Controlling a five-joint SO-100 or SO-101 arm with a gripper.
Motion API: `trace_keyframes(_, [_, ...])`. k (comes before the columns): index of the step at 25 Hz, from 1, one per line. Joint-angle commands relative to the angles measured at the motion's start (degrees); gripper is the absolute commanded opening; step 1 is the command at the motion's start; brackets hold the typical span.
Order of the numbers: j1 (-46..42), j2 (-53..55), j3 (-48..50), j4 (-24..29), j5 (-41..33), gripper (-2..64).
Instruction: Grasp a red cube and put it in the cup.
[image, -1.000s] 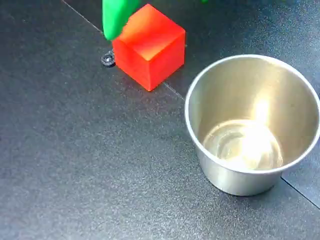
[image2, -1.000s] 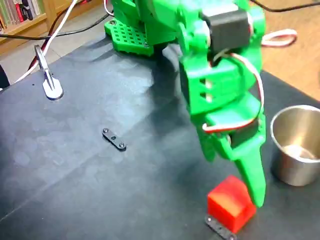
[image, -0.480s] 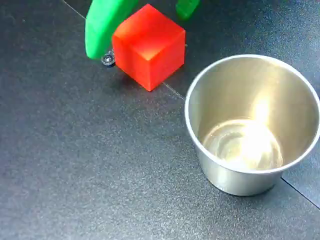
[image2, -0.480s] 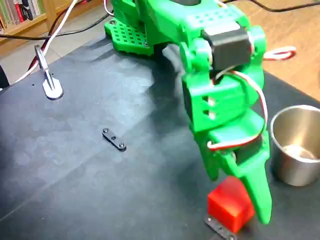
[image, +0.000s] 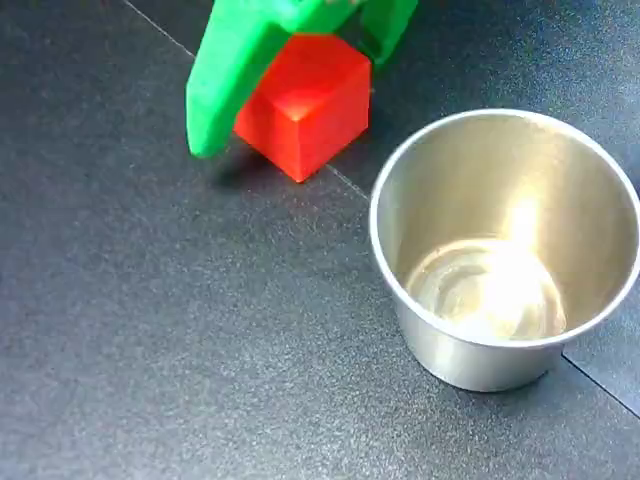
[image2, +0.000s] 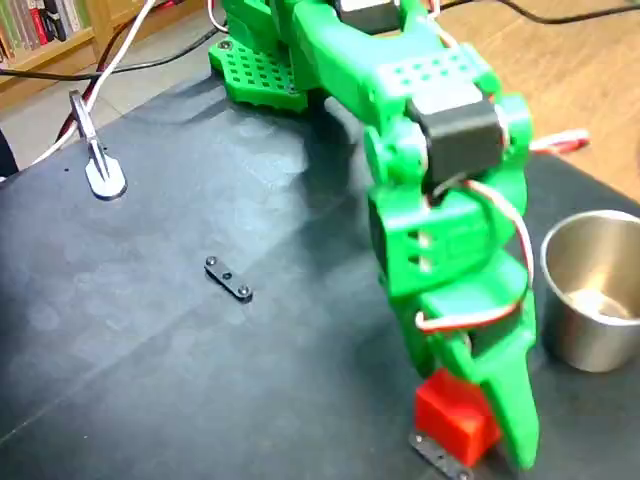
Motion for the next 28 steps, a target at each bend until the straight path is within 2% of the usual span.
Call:
trace_keyframes(1, [0.4,-0.2,-2.1,-2.5,-0.4,38.5])
trace_keyframes(5, [0.3,-0.3,-2.1,-2.9,-0.4,38.1])
trace_keyframes(7, [0.1,-0.4,-2.1,-2.9,-0.4,34.7])
trace_keyframes(16, [0.2,0.9,-2.1,-2.7,-0.3,-0.4])
trace_keyframes(19, [0.1,4.0,-1.1,-2.1,0.9,-0.6])
trace_keyframes(24, [-1.0,21.5,0.2,-2.1,1.0,-0.4])
trace_keyframes(28, [-2.7,35.5,11.2,-2.1,1.0,-0.5])
